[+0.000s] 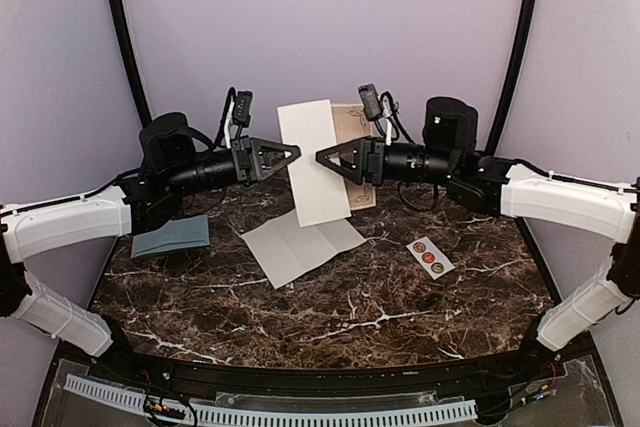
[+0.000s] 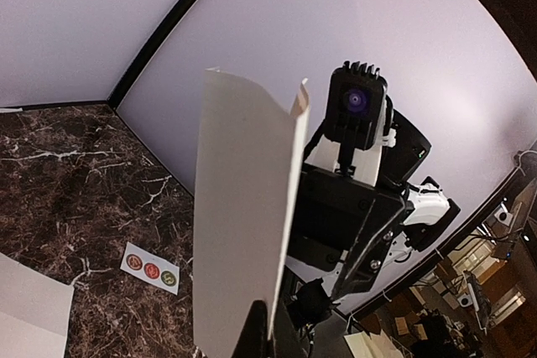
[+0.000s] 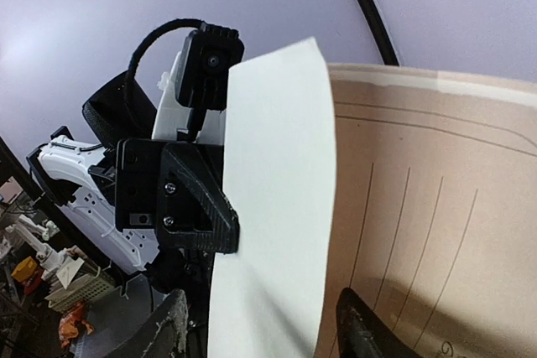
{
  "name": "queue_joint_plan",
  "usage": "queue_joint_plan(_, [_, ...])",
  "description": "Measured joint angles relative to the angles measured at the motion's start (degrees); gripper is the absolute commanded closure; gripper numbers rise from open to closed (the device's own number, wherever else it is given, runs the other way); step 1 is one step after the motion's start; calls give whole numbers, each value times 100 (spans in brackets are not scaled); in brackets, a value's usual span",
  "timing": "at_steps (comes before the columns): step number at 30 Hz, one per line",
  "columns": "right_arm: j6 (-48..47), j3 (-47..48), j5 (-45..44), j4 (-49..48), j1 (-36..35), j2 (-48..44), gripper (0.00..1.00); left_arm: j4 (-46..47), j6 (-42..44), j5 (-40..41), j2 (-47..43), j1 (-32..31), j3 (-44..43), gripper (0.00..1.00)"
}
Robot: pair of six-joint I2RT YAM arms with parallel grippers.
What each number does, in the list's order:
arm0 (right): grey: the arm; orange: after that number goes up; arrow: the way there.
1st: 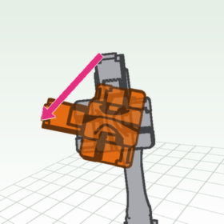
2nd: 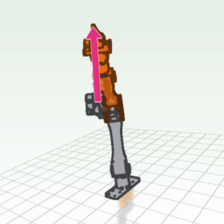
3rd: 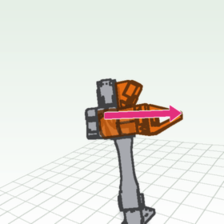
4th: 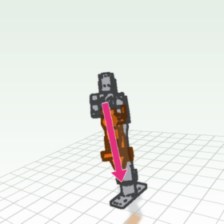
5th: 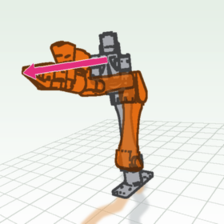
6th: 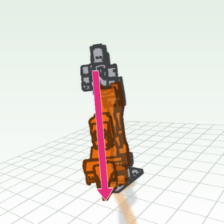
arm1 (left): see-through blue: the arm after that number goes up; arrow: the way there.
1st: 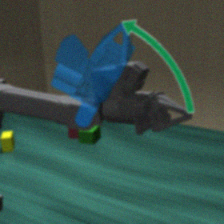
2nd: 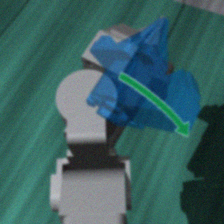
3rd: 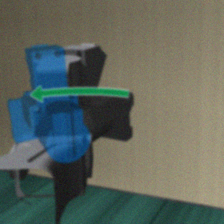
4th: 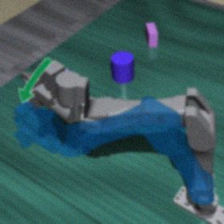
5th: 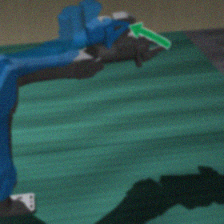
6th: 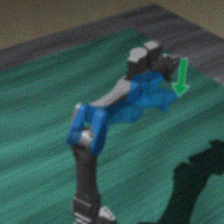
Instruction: Place the letter into the envelope and seal it
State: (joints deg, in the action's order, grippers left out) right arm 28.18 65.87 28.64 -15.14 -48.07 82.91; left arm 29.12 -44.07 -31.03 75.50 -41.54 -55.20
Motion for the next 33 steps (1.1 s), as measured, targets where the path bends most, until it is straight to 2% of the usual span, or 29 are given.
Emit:
queue_joint_plan(8, [-323, -175, -984, 568, 63, -1204, 8, -317, 382, 149, -234, 0, 24, 100])
queue_joint_plan(11, [-422, -284, -1379, 688, 127, -1508, 4, -385, 494, 155, -343, 2, 28, 100])
queue_joint_plan(18, [-385, -686, -1834, 1016, 280, -1591, 3, -400, 595, 92, -452, 0, 94, 100])
queue_joint_plan(22, [-319, -745, -1790, 1093, 323, -1467, 10, -393, 599, -46, -457, 0, 125, 100])
queue_joint_plan(33, [-149, -743, -1126, 870, 337, -1062, 55, -258, 599, -520, -501, 2, 138, 100])
